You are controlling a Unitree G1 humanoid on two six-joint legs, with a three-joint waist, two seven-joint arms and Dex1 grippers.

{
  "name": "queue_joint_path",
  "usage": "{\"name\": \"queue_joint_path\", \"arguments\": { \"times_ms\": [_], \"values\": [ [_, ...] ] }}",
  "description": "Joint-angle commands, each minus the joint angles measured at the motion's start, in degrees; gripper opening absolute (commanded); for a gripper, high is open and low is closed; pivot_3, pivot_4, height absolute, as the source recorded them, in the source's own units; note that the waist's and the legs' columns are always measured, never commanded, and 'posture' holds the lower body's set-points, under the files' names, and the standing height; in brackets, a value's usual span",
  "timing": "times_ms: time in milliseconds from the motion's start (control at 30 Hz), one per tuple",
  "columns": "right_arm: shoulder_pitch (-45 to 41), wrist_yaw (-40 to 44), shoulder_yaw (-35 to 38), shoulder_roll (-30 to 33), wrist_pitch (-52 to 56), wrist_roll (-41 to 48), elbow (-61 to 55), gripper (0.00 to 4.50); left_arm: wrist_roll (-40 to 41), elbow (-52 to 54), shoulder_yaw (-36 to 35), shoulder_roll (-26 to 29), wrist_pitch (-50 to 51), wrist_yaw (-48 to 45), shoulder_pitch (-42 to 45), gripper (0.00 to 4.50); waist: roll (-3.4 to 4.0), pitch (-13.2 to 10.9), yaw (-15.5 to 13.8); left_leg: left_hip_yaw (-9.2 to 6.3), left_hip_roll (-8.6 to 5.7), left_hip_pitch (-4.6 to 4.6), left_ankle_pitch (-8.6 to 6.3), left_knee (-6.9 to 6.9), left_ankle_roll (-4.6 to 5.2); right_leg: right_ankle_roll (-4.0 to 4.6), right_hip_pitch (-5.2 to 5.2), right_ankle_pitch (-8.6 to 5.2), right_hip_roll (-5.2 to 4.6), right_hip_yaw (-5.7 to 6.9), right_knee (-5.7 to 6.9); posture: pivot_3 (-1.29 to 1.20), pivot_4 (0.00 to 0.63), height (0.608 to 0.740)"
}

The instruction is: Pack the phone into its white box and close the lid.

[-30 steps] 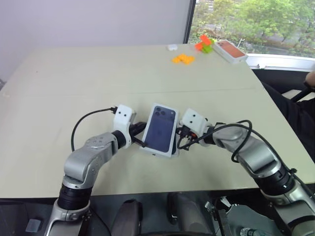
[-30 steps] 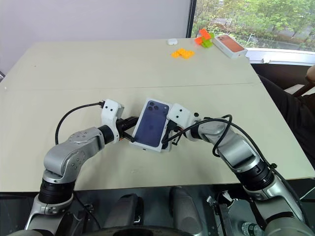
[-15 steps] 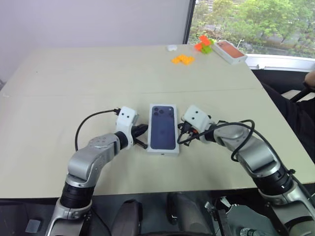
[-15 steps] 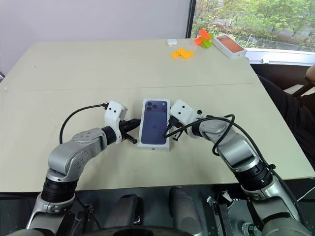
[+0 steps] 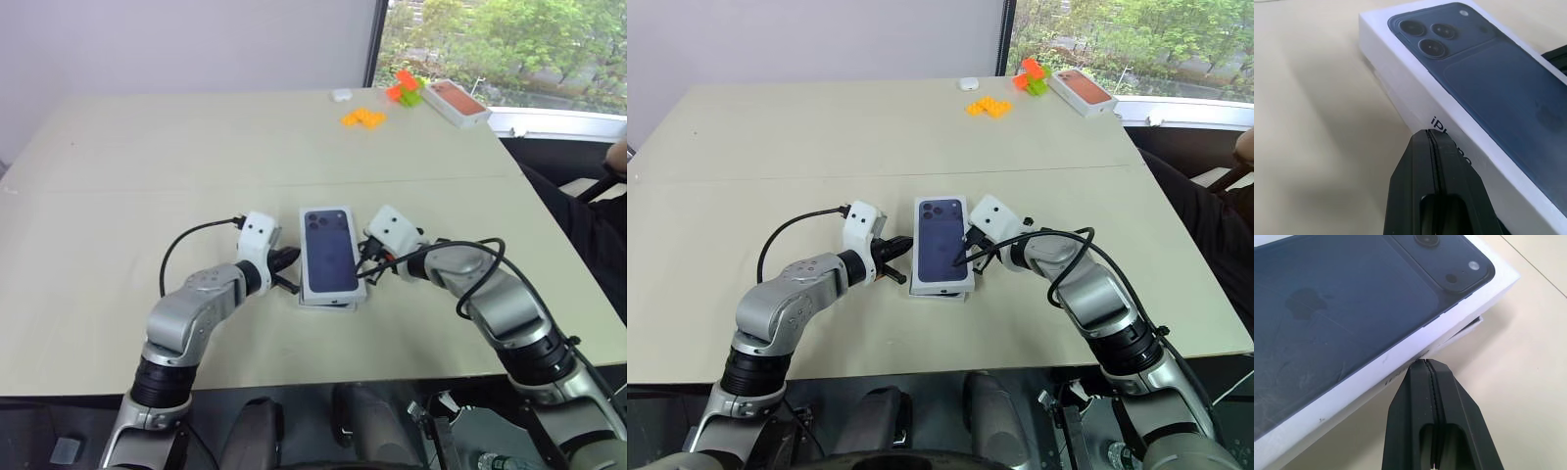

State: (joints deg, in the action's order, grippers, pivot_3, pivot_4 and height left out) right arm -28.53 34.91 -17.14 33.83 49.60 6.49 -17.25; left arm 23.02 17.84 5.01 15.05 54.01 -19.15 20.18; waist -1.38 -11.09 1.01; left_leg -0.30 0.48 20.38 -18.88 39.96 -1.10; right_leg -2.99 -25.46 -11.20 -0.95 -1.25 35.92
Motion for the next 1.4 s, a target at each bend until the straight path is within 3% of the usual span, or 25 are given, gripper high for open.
{"name": "queue_joint_path", "arguments": {
  "times_ms": [33, 533, 1400],
  "values": [
    [-1.64, 1.28, 0.32, -0.49, -1.82, 0.33, -1.77, 0.02, 0.26, 0.89, 0.44, -0.79, -1.77, -0.85, 1.33, 0.0, 0.0, 0.0, -0.03, 0.0, 0.0, 0.0, 0.0, 0.0, 0.0, 0.0, 0.0, 0.0, 0.0, 0.0, 0.0, 0.0, 0.15, 0.74],
    [-0.15, 5.08, 0.44, 1.82, 0.1, 1.19, -5.89, 0.02, 0.66, 1.66, 1.7, -0.21, -1.61, -2.26, 1.0, 0.0, 0.0, -0.01, -0.04, -0.01, 0.0, 0.01, 0.0, -0.01, 0.0, -0.06, 0.0, -0.05, 0.0, 0.01, -0.06, 0.0, 0.15, 0.74],
    [0.09, 3.01, -0.21, 0.11, -0.41, -1.02, -4.59, 0.02, 1.05, 3.08, 0.91, 3.33, -0.5, -3.4, -1.19, 0.0, 0.0, -0.01, 0.01, 0.0, 0.06, 0.05, 0.0, -0.21, 0.01, -0.02, 0.0, -0.08, 0.01, 0.02, -0.36, 0.0, 0.15, 0.74]
  ]
}}
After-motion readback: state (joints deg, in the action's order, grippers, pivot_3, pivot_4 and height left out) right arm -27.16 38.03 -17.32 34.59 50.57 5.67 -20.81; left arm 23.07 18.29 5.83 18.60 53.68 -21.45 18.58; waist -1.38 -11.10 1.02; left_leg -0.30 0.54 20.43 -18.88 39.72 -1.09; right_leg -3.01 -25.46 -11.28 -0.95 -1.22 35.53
